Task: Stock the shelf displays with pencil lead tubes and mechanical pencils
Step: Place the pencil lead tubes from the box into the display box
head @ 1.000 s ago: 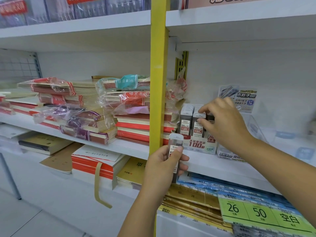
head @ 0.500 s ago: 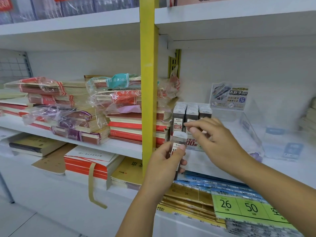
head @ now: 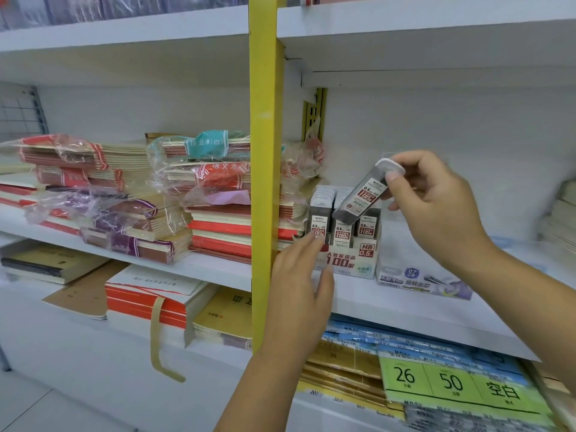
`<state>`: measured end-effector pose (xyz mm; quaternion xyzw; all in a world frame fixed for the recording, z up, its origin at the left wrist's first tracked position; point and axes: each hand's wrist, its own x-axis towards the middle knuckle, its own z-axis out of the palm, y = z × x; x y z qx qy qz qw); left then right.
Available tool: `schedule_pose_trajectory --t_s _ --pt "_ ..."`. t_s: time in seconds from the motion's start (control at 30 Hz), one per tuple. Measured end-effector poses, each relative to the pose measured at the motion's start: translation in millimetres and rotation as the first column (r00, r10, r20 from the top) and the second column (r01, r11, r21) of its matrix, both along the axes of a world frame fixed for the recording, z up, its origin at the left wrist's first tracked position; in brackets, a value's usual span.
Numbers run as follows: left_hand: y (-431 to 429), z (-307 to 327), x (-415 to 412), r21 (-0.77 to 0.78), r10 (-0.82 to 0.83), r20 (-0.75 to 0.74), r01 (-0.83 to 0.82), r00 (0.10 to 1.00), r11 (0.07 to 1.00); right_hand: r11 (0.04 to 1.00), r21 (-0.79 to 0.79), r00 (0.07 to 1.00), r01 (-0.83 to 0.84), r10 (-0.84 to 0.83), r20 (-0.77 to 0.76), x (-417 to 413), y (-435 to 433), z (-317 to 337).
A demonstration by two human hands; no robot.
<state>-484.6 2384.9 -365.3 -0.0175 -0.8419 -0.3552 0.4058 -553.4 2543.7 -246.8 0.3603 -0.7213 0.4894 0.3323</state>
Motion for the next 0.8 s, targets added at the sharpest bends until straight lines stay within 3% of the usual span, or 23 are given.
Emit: schedule_pose_trajectory --t_s 0.13,0.2,0.3,0.6,0.8 --pt "0 -8 -5 -0.093 -0.024 0.064 0.03 0.998 0.995 0.943 0.302 0.989 0.142 -0.124 -0.079 -12 -6 -3" --pt "-1 -11 -7 -0.086 -0.041 0.08 0.048 0.996 0.995 0.916 0.376 0.99 0.139 -0.132 -0.044 -16 -9 -4" --pt "-4 -13 -8 -0.077 -0.055 0.086 0.062 0.995 0.995 0.916 0.382 0.991 0.122 -0.136 0.011 -20 -13 -5" --pt "-8 -16 -9 -0.104 -0.074 0.076 0.081 0.994 0.991 0.738 0.485 0.879 0.469 -0.333 -0.343 -23 -21 -25" --pt "-3 -22 -4 -0.137 -0.055 0.059 0.062 0.997 0.989 0.71 0.56 0.904 0.427 -0.331 -0.27 -9 -8 -38"
